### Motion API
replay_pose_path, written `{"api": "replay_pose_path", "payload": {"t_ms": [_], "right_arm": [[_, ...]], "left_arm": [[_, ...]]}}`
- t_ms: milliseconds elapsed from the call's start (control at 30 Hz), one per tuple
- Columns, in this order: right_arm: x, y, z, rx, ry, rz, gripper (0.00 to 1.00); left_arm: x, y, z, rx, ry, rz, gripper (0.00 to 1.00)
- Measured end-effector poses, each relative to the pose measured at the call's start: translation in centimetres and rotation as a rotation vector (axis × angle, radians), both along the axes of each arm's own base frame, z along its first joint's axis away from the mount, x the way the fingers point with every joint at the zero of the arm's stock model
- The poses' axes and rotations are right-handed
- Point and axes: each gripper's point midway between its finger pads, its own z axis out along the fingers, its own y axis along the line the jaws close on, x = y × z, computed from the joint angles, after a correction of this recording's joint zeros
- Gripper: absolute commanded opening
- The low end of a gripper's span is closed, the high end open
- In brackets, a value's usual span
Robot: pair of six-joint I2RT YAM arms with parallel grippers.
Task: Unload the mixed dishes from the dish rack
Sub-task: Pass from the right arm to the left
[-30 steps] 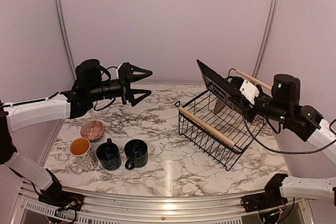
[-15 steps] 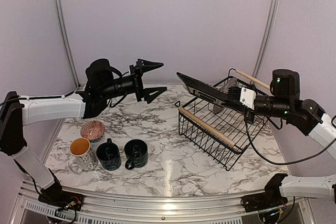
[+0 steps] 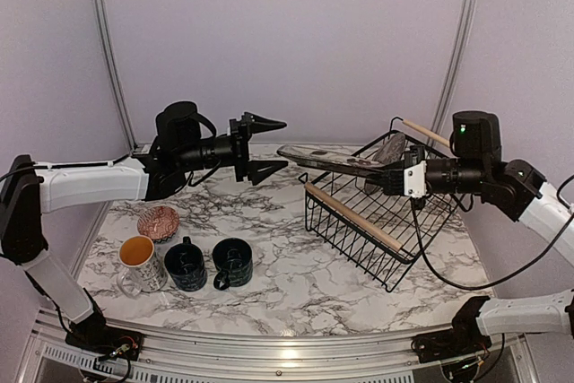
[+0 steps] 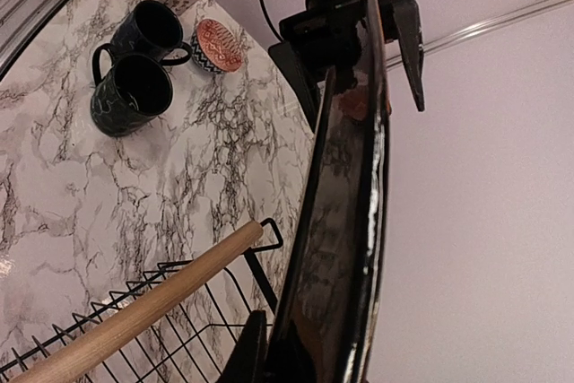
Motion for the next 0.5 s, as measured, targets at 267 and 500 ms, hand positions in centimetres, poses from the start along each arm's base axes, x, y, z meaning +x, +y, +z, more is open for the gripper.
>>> {"api": "replay_pose_path", "payload": {"t_ms": [267,500], "right_arm": [[-0.2,1.1,-0.4,-0.051,-0.081,0.066,0.0],[0.1,1.9,-0.4,-0.06,-0.136,0.1,0.0]], "left_arm": [[-0.4,-1.1,-0.2,0.028,-0.025,-0.06,0.63],[-1.4,-2.3,-1.3,0.043,-0.021,-0.106,0.37]]}}
